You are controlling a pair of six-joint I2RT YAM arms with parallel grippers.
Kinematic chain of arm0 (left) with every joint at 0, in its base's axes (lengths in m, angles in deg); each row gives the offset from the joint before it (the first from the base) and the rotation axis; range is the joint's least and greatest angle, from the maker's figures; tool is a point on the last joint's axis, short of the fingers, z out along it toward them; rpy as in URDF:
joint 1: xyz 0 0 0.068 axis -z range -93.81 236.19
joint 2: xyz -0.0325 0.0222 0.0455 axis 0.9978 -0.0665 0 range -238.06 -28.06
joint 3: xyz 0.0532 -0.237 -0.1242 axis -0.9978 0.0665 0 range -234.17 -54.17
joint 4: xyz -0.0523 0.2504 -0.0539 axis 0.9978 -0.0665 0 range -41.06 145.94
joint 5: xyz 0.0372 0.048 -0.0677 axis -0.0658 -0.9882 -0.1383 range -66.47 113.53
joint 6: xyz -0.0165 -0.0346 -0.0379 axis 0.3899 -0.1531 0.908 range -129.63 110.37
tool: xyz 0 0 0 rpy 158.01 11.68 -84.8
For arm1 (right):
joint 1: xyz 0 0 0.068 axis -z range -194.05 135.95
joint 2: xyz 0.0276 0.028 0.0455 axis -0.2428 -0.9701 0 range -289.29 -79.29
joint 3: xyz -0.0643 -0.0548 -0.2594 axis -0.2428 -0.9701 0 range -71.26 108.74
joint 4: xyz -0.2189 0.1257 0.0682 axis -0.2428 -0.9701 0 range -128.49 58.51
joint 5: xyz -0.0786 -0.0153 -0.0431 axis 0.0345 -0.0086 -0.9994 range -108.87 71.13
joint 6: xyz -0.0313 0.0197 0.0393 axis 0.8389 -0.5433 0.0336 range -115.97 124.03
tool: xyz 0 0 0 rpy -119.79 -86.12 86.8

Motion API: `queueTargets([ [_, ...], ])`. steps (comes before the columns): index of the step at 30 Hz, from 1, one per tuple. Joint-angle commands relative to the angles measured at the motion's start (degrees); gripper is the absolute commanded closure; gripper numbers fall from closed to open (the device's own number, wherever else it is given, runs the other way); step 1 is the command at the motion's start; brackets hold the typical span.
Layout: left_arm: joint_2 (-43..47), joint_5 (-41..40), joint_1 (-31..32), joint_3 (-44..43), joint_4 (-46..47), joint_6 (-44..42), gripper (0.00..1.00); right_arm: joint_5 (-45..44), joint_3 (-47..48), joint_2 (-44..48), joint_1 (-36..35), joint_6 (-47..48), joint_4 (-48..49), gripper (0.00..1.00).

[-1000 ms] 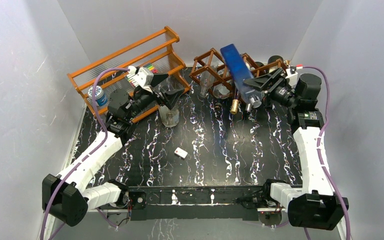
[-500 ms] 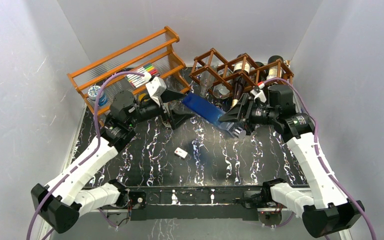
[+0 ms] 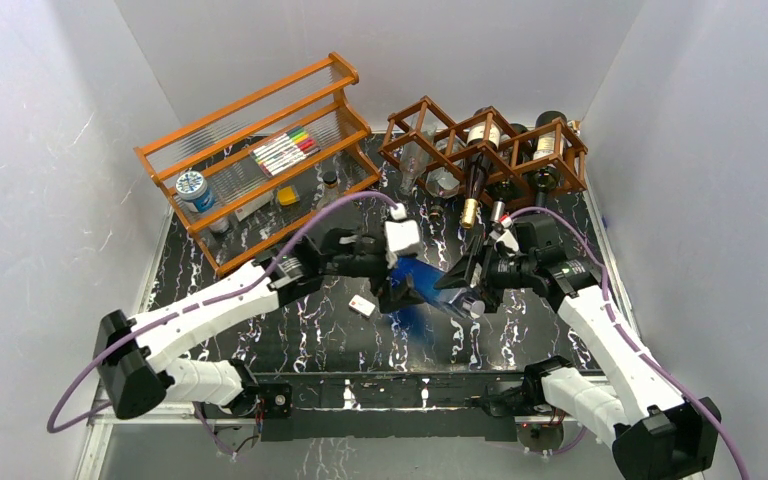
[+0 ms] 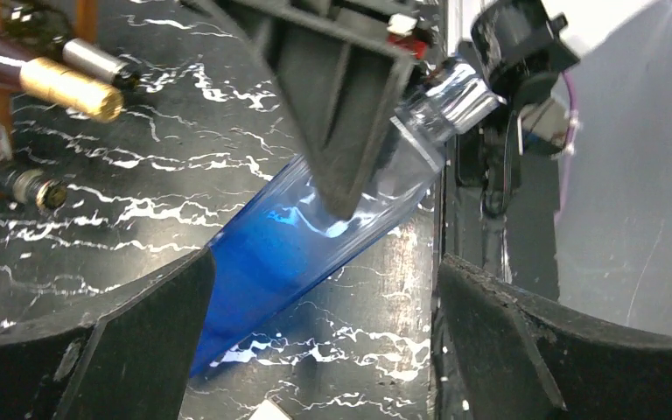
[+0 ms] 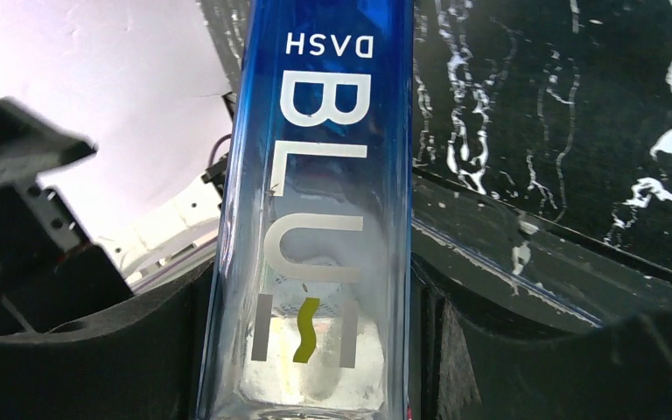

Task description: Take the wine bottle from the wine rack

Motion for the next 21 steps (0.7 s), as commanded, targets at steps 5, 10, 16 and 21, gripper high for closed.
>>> queueTargets([
  [5,-5.71,3.84,4.31,-6.03,-6.35,-22.86,0.02,5.88,0.43,1.96,-0.08,6.83,9.7,1.0],
  [10,-13.47,6.64,5.46,-11.11,-9.86,-28.14,0.02,6.62,-0.6,1.42,-0.09,9.35,8.57,1.0],
  [16,-21.26,10.23,5.78,-18.23,-17.2,-32.0,0.02,7.18,1.39,-0.16,-0.07,13.1,5.48,1.0],
  [21,-22.67,10.17,6.9,-18.27,-18.45,-32.49,0.02,5.65,2.58,0.28,-0.07,13.89,4.19,1.0],
])
